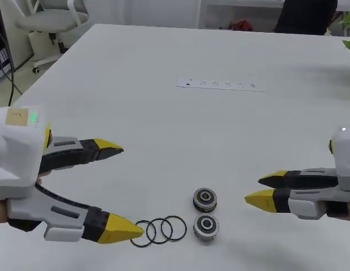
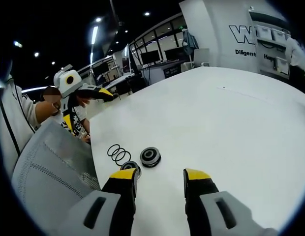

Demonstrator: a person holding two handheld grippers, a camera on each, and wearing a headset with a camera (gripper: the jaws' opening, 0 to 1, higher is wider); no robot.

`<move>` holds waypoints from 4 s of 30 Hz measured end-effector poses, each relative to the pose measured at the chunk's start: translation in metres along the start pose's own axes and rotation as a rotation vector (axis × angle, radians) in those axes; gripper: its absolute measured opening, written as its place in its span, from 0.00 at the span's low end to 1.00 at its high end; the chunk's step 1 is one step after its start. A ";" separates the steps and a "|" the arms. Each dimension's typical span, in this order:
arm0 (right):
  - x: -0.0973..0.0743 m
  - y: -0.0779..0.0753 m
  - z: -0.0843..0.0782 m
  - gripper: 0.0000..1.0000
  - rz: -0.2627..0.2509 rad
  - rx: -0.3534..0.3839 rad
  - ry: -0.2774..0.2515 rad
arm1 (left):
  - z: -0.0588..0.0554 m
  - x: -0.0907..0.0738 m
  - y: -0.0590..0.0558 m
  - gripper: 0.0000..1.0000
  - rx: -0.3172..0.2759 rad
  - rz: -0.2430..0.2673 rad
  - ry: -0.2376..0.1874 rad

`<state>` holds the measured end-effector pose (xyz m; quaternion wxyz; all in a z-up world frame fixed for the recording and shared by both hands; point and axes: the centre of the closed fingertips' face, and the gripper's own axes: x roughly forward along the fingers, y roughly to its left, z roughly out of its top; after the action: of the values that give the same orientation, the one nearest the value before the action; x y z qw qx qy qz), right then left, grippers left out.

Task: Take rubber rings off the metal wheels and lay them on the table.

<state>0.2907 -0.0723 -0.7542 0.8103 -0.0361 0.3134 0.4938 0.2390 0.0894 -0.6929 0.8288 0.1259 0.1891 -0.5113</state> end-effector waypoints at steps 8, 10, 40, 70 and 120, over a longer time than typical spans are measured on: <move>-0.004 -0.005 -0.010 0.34 -0.012 0.033 0.001 | 0.012 0.014 -0.002 0.85 0.065 -0.039 0.018; -0.005 -0.006 -0.013 0.34 -0.013 0.040 0.001 | 0.017 0.019 -0.002 0.85 0.077 -0.049 0.015; 0.002 0.000 -0.025 0.33 0.018 0.033 0.020 | 0.036 0.086 0.008 0.69 0.161 -0.126 -0.014; 0.034 0.004 -0.018 0.32 0.080 -0.021 0.055 | 0.001 0.130 0.008 0.42 0.127 -0.157 0.008; 0.073 0.014 -0.016 0.22 0.147 -0.133 0.097 | -0.035 0.155 0.005 0.15 0.119 -0.188 0.059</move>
<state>0.2941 -0.0142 -0.8032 0.7515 -0.0907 0.3208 0.5693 0.2999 -0.0179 -0.7930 0.7621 0.1718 0.1937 -0.5934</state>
